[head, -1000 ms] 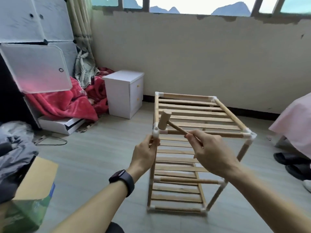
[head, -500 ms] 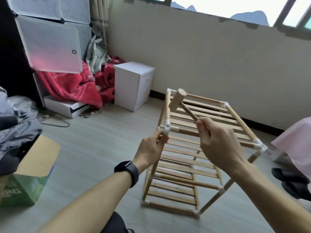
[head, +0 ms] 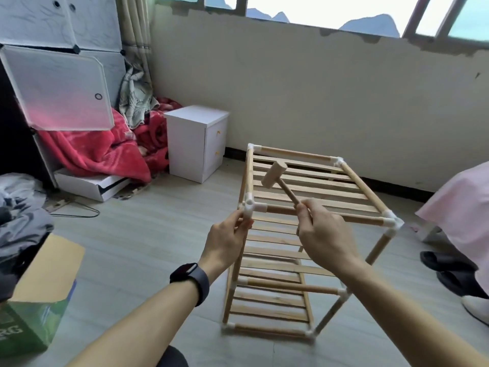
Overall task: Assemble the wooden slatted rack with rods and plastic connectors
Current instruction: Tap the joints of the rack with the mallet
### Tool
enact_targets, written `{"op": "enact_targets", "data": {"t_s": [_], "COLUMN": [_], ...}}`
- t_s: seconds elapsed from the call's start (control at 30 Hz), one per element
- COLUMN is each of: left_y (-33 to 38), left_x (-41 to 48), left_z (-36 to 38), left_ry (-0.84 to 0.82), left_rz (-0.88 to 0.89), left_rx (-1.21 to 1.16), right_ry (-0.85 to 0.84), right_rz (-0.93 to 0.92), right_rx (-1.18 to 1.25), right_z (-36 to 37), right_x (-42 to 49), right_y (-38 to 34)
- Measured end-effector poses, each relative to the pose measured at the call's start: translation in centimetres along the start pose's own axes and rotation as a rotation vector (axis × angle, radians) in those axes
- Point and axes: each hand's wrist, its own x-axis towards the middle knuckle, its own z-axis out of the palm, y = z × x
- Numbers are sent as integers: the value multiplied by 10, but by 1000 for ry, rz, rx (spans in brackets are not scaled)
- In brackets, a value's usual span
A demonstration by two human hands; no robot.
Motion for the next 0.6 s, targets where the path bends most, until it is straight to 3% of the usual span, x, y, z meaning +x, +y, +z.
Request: {"op": "enact_targets", "data": {"t_s": [0.3, 0.47, 0.6], "left_y": [34, 77, 120], "left_x": [-12, -22, -33], "left_z": [32, 100, 161], "left_ry": [-149, -262, -251], "left_rz": [90, 215, 374], "left_rx": [-11, 77, 262], "right_ry": [207, 224, 286], "right_rz": [145, 290, 381], "right_rx": [93, 6, 15], "right_z": [0, -45, -77], "right_x": [7, 7, -6], "right_y": [73, 124, 156]}}
